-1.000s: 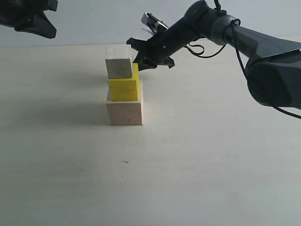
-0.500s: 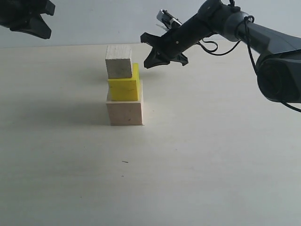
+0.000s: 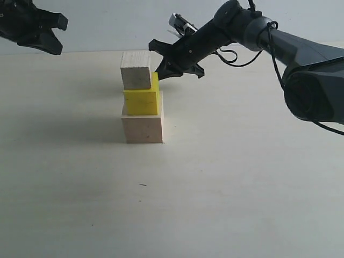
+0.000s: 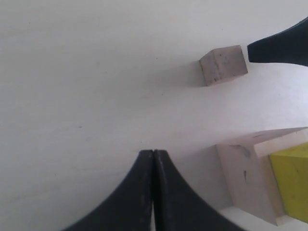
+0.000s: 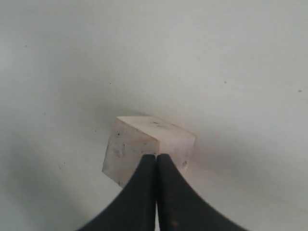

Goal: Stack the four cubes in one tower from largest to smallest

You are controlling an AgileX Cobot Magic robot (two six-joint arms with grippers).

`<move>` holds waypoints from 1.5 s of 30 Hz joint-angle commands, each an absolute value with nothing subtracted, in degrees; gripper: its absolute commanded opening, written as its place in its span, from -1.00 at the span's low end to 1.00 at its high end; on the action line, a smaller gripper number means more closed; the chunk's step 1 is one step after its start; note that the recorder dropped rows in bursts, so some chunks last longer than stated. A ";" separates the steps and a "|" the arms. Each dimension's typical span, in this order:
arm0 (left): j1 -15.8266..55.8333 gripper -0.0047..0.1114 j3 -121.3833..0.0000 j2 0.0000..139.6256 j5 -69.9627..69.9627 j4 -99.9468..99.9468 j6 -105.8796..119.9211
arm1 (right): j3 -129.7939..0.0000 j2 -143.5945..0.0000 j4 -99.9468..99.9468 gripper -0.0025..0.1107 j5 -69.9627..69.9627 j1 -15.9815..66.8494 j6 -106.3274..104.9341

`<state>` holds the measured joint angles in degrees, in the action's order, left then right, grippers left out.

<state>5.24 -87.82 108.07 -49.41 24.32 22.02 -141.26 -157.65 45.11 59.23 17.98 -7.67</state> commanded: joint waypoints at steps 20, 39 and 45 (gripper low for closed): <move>5.18 -0.92 -87.68 107.96 -47.87 24.16 22.55 | -141.62 -157.61 45.30 -0.96 58.97 18.60 -9.10; 5.29 -0.87 -94.33 118.36 -44.58 33.31 22.45 | -141.62 -143.88 27.73 -0.96 69.54 8.95 -0.87; 5.29 -0.51 -105.46 127.55 -50.21 40.31 21.84 | -141.52 -139.01 27.72 -0.96 69.96 8.86 0.00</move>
